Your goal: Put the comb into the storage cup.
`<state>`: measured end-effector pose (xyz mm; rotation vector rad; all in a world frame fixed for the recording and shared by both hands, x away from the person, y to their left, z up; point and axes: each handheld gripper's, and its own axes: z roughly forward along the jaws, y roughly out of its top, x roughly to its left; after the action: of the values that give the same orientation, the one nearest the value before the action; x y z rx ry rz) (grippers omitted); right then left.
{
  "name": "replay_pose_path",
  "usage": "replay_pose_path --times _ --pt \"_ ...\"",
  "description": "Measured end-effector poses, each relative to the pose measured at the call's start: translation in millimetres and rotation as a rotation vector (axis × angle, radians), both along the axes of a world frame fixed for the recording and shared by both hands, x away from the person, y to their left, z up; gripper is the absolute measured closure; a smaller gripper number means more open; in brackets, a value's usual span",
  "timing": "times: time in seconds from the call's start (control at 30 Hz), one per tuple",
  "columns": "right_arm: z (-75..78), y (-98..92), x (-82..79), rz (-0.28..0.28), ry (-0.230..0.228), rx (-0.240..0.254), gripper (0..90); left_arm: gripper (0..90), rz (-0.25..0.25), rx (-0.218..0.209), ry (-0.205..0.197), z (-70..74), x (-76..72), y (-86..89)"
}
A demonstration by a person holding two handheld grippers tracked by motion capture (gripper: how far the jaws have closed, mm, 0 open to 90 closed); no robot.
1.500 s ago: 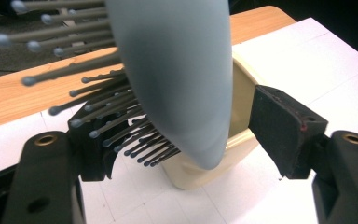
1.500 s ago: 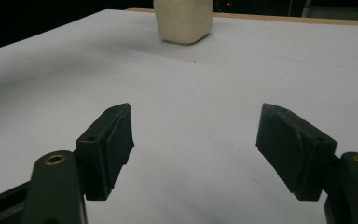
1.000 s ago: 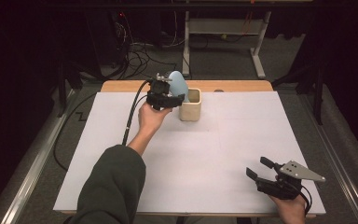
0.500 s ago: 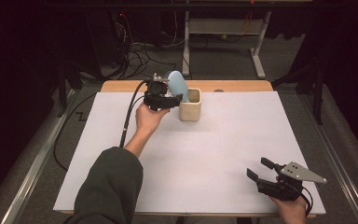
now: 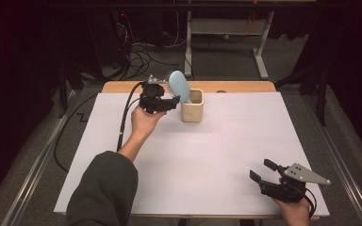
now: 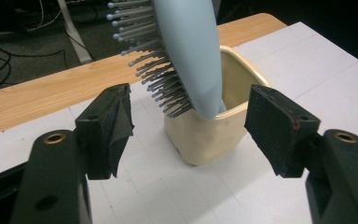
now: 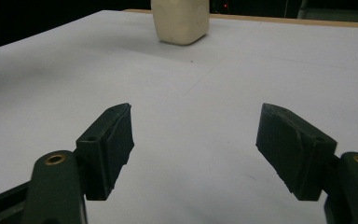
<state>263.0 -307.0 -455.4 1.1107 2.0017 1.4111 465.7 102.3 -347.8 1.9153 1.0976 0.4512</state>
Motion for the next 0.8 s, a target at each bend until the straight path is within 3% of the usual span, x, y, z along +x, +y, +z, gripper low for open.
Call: replay_pose_path --times 0.8 --pt "-0.5 -0.7 0.4 0.001 0.005 -0.001 27.8 32.9 -0.003 0.010 0.000 -1.0 -6.7 13.1"
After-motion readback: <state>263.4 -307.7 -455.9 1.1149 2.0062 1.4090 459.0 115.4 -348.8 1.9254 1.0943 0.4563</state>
